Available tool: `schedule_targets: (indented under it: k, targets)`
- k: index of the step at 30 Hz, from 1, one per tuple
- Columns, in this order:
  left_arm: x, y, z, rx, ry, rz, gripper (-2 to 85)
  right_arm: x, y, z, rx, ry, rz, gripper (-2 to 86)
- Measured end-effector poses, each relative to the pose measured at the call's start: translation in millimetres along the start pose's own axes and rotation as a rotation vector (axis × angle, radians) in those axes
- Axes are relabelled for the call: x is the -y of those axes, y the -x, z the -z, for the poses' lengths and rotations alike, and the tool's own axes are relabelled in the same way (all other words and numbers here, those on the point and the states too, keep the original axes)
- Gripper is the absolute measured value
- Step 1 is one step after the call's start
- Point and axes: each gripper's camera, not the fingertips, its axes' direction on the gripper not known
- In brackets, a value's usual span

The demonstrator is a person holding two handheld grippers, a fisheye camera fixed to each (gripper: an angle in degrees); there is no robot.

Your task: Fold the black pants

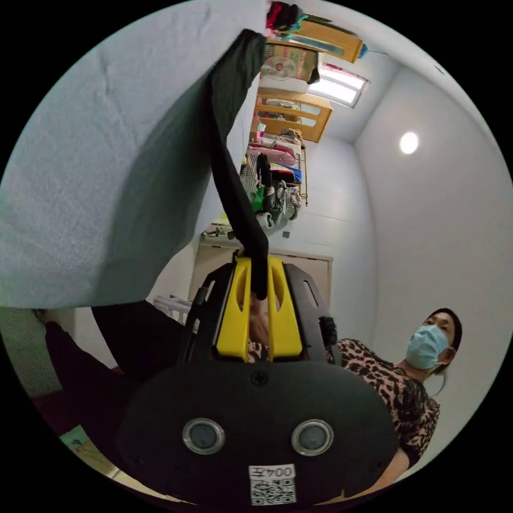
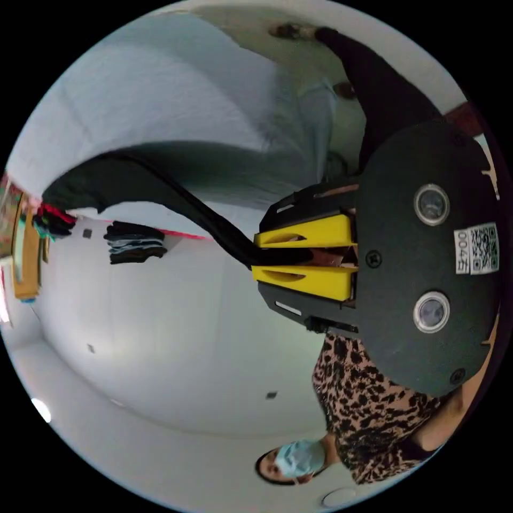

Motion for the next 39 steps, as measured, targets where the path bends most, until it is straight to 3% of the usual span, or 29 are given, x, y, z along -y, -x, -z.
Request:
schedule_targets:
  k: [5,9,15,20,28,39]
  targets:
    - [-8.4,-81.8,2.1,0.098,-0.019,-0.282,3.2,23.6,101.8,12.7,-0.178,0.093,0.261,5.3]
    - [-23.8,-151.1,2.4,0.115,0.004,-0.456,3.3,27.8,177.7,27.5,-0.18,0.152,0.398,5.0]
    - [-80.7,-209.6,2.3,0.157,0.15,-0.376,3.7,-14.6,251.1,33.3,-0.145,0.344,0.374,5.0]
    - [-102.2,-205.6,2.7,0.155,0.161,-0.247,4.1,-26.7,253.4,40.9,-0.109,0.315,0.254,5.0]
    - [-2.6,-234.0,-13.0,0.14,0.117,-0.341,4.8,80.6,277.2,81.4,-0.117,0.209,0.242,5.0]
    - [218.5,-250.9,-38.3,0.24,0.025,-0.314,5.1,343.9,270.5,120.0,-0.244,0.21,0.196,5.0]
